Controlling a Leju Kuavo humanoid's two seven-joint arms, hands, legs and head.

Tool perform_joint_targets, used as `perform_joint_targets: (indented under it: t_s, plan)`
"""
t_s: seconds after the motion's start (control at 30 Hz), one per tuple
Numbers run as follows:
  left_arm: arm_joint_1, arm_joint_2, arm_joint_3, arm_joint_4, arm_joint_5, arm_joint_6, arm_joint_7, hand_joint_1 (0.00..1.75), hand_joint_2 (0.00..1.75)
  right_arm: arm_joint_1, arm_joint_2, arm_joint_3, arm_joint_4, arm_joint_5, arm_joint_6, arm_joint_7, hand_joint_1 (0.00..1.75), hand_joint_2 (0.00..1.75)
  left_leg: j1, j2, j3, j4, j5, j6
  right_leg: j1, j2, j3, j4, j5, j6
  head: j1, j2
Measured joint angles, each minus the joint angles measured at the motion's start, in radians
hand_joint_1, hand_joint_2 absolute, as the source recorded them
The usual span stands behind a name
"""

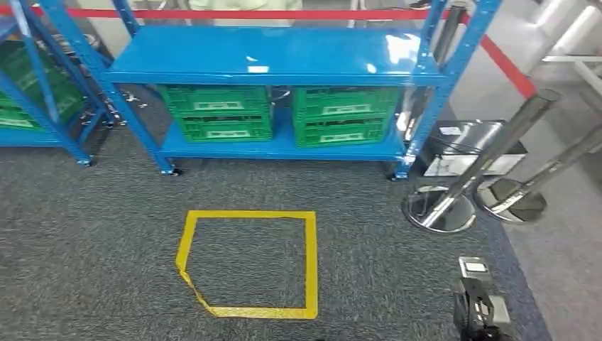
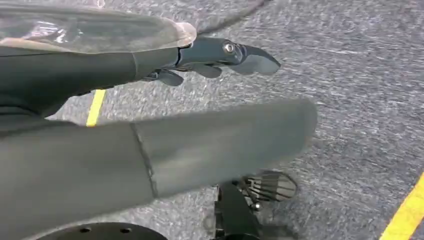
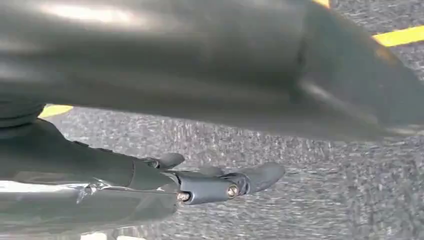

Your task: Take the parts from the cabinet and place them on the table.

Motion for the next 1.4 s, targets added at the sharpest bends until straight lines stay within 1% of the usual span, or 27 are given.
perform_joint_targets:
  t_s: [0.07,0.1,0.17,0.2,0.23,0.3,0.37,0.43,0.5,0.53,0.57,0.67,0.7,0.73,0.8,0.83,0.87,0.93,0.97,1.03,1.07,1.13,1.2,1.23,1.3,1.33,1.4]
  plan:
    - [0.001,0.000,0.000,0.000,0.000,-0.001,-0.003,0.00,1.75,0.003,0.000,0.000,0.000,0.000,0.000,0.000,0.00,0.00,0.000,0.022,0.001,0.001,-0.002,-0.001,-0.008,-0.006,-0.019,0.048,0.000,0.006,0.004,0.000]
    - [0.000,-0.001,0.000,0.000,0.000,-0.001,-0.003,0.00,1.75,0.004,0.000,0.000,0.000,0.000,0.000,0.000,0.00,0.00,0.000,0.032,0.003,0.001,-0.004,-0.003,-0.010,-0.010,0.008,-0.002,0.033,0.008,0.006,0.000]
    - [0.000,-0.003,0.000,0.000,0.000,-0.001,-0.003,0.00,1.75,0.002,0.000,0.000,0.000,-0.005,0.000,-0.003,0.00,0.00,0.003,0.054,0.010,0.004,-0.011,-0.012,-0.011,-0.038,0.112,-0.193,0.121,0.008,0.012,0.000]
    - [-0.001,-0.003,0.000,0.000,-0.003,0.000,-0.002,0.00,1.75,0.001,0.000,0.000,0.000,-0.013,0.000,-0.004,0.00,0.00,-0.001,0.064,0.014,0.006,-0.015,-0.018,-0.008,-0.089,0.150,-0.268,0.134,0.006,0.019,0.000]
    - [-0.001,-0.003,0.000,0.000,-0.003,0.000,-0.002,0.00,1.75,-0.004,0.000,0.000,0.000,-0.015,0.000,-0.005,0.00,0.00,-0.008,0.071,0.014,0.013,-0.020,-0.026,0.001,-0.085,0.153,-0.281,0.130,-0.005,0.026,0.000]
    - [-0.004,-0.002,0.000,0.000,-0.003,0.002,-0.001,0.00,1.75,-0.001,0.000,0.000,0.000,-0.016,-0.002,-0.008,0.00,0.00,-0.009,0.091,0.017,0.008,-0.019,-0.030,0.000,-0.061,0.145,-0.278,0.131,-0.018,0.005,0.000]
    - [-0.008,-0.003,0.000,0.000,-0.004,0.002,0.001,0.00,1.75,0.003,0.000,0.000,0.000,-0.016,-0.002,-0.008,0.00,0.00,-0.005,0.102,0.019,0.009,-0.025,-0.044,-0.002,-0.037,0.148,-0.288,0.139,-0.034,0.004,0.000]
    - [-0.009,-0.003,0.000,0.000,-0.005,0.002,0.002,0.00,1.75,0.001,0.000,0.000,0.000,-0.016,-0.003,-0.009,0.00,0.00,0.001,0.015,-0.016,0.096,-0.088,-0.053,-0.006,-0.020,0.143,-0.289,0.144,-0.043,-0.009,0.000]
    - [-0.006,-0.003,0.000,0.000,-0.005,0.002,0.003,0.00,1.75,-0.001,0.000,0.000,0.000,-0.016,-0.003,-0.010,0.00,0.00,0.002,-0.012,-0.105,0.279,-0.172,-0.057,-0.005,0.000,0.138,-0.289,0.147,-0.048,-0.019,0.000]
    - [-0.003,-0.003,0.000,0.000,-0.004,0.002,0.005,0.00,1.75,0.000,0.000,0.000,0.000,-0.016,-0.003,-0.010,0.00,0.00,0.001,-0.015,-0.143,0.351,-0.190,-0.057,-0.004,0.015,0.136,-0.289,0.147,-0.048,-0.021,0.000]
    - [-0.001,-0.003,0.000,0.000,-0.003,0.002,0.006,0.00,1.75,0.002,0.000,0.000,0.000,-0.016,-0.003,-0.009,0.00,0.00,0.001,-0.015,-0.153,0.363,-0.179,-0.056,-0.004,0.028,0.137,-0.288,0.148,-0.048,-0.023,0.000]
    - [-0.003,-0.003,0.000,0.000,-0.003,0.002,0.008,0.00,1.75,0.001,0.000,0.000,0.000,-0.016,-0.003,-0.010,0.00,0.00,0.002,-0.030,-0.066,0.154,-0.045,-0.046,-0.004,0.067,0.142,-0.288,0.149,-0.047,-0.025,0.000]
    - [-0.004,-0.002,0.000,0.000,-0.003,0.002,0.008,0.00,1.75,0.001,0.000,0.000,0.000,-0.016,-0.003,-0.010,0.00,0.00,0.002,-0.076,-0.025,0.063,-0.004,-0.039,-0.005,0.079,0.143,-0.288,0.149,-0.045,-0.027,0.000]
    - [-0.003,0.001,0.000,0.000,-0.002,0.001,0.003,0.00,1.75,-0.001,0.000,0.000,0.000,-0.016,-0.003,-0.011,0.00,0.00,0.003,-0.115,-0.009,0.015,-0.008,-0.033,0.002,0.090,0.137,-0.282,0.147,-0.038,-0.029,0.000]
    - [-0.006,0.000,0.000,0.000,-0.002,-0.001,-0.011,0.00,1.75,-0.001,0.000,0.000,0.000,-0.016,-0.003,-0.012,0.00,0.00,-0.002,-0.093,-0.012,0.017,-0.008,-0.032,-0.004,0.109,0.131,-0.285,0.151,-0.027,-0.026,0.000]
    - [-0.007,0.000,0.000,0.000,0.000,-0.001,-0.014,0.00,0.00,0.001,0.000,0.000,0.000,-0.018,-0.002,-0.015,0.00,0.00,-0.003,-0.084,-0.012,0.018,-0.008,-0.027,-0.008,0.119,0.130,-0.288,0.155,-0.019,-0.026,0.000]
    - [-0.009,-0.001,0.000,0.000,0.000,-0.002,-0.018,0.00,0.00,0.003,0.000,0.000,0.000,-0.018,-0.001,-0.021,0.00,0.00,0.002,-0.074,-0.009,0.009,-0.002,-0.018,-0.004,0.127,0.125,-0.289,0.156,-0.011,-0.026,0.000]
    - [-0.010,-0.005,0.000,0.000,0.001,-0.002,-0.026,0.00,0.00,0.004,-0.001,0.000,0.000,-0.019,0.003,-0.028,0.00,0.00,0.004,-0.055,-0.005,0.001,0.004,-0.009,-0.002,0.044,0.097,-0.215,0.103,-0.009,-0.016,0.000]
    - [-0.008,-0.004,0.000,0.000,0.001,-0.002,-0.026,0.00,1.75,0.000,-0.001,0.000,0.000,-0.018,0.011,-0.024,0.00,0.00,0.003,-0.045,-0.006,0.001,0.003,-0.007,-0.002,0.018,0.061,-0.136,0.058,-0.005,-0.006,0.000]
    - [-0.003,-0.003,0.000,0.000,0.001,-0.002,-0.026,0.00,1.75,-0.004,-0.001,0.002,0.000,-0.016,0.027,0.000,0.00,0.00,0.001,-0.026,-0.006,0.001,0.002,-0.005,-0.005,-0.002,-0.010,0.029,-0.013,0.001,-0.003,0.000]
    - [-0.002,-0.003,0.000,0.000,0.002,-0.002,-0.024,0.00,1.75,-0.003,0.000,0.003,0.000,-0.014,0.032,0.013,0.00,0.00,0.001,-0.021,-0.006,0.001,0.002,-0.005,-0.008,-0.005,-0.022,0.061,-0.016,0.004,-0.001,0.000]
    - [-0.003,-0.003,0.000,0.000,0.003,-0.003,-0.018,0.00,1.75,-0.004,-0.001,0.005,0.000,-0.010,0.033,0.037,0.00,0.00,0.003,-0.013,-0.003,0.002,0.000,-0.008,-0.012,-0.008,0.034,-0.035,0.046,0.005,0.003,0.000]
    - [-0.003,-0.005,0.000,0.000,0.003,-0.003,-0.015,0.00,1.75,-0.008,-0.001,0.007,0.000,-0.010,0.033,0.047,0.00,0.00,0.005,-0.009,0.003,0.005,-0.005,-0.017,-0.013,-0.014,0.138,-0.222,0.124,0.004,0.010,0.000]
    - [-0.004,-0.003,0.000,0.000,0.003,-0.003,-0.011,0.00,1.75,-0.013,0.000,0.010,0.000,-0.010,0.033,0.050,0.00,0.00,-0.001,-0.007,0.001,0.009,-0.009,-0.024,-0.011,-0.021,0.163,-0.279,0.119,0.004,0.016,0.000]
    - [-0.006,-0.003,0.000,0.000,0.001,-0.002,0.003,0.00,1.75,-0.016,0.000,0.014,0.000,-0.010,0.033,0.055,0.00,0.00,-0.003,-0.007,-0.004,0.015,-0.011,-0.032,-0.013,-0.014,0.161,-0.285,0.123,-0.009,0.005,0.000]
    - [-0.005,0.000,0.000,0.000,0.000,-0.001,0.018,0.00,1.75,-0.015,0.001,0.016,0.000,-0.010,0.033,0.060,0.00,0.00,-0.007,-0.006,-0.004,0.016,-0.011,-0.007,-0.012,-0.014,0.161,-0.286,0.124,-0.007,0.000,0.000]
    - [-0.006,0.000,0.000,0.000,0.000,-0.001,0.047,0.00,1.75,-0.015,0.001,0.020,0.000,-0.011,0.034,0.060,0.00,0.00,-0.006,-0.006,-0.004,0.013,-0.007,-0.003,-0.009,-0.014,0.160,-0.286,0.124,-0.009,-0.010,0.000]
